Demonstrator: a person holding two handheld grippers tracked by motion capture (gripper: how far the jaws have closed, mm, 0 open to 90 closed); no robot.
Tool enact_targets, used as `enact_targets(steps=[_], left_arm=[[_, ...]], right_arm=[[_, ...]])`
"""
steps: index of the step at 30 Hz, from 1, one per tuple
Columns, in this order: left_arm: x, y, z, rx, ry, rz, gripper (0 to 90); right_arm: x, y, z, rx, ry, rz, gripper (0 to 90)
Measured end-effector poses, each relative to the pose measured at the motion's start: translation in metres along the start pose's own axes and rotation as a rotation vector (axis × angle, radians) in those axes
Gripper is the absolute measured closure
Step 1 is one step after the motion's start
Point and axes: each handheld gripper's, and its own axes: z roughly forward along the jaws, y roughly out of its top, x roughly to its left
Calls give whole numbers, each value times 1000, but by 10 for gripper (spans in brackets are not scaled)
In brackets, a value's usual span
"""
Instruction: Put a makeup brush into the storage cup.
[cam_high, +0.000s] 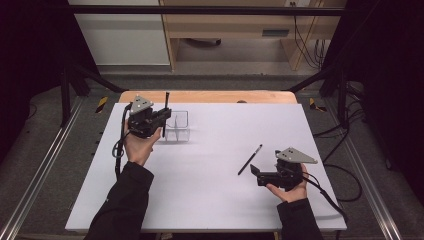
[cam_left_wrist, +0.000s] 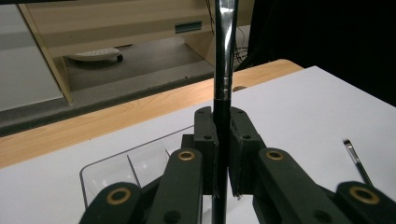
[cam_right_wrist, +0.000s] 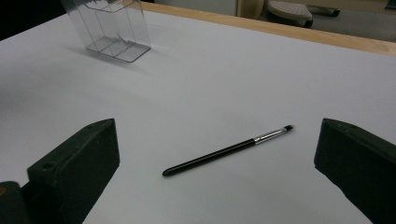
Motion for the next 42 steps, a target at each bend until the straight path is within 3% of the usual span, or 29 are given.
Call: enact_targets(steps=[25,42], left_arm=[[22,17,38,-12,59,-12,831],[38,10,58,-4,90,-38,831]], right_arm=[[-2,2,-3,-13,-2,7,6],[-2,2,-2,-14,-3,8,6]])
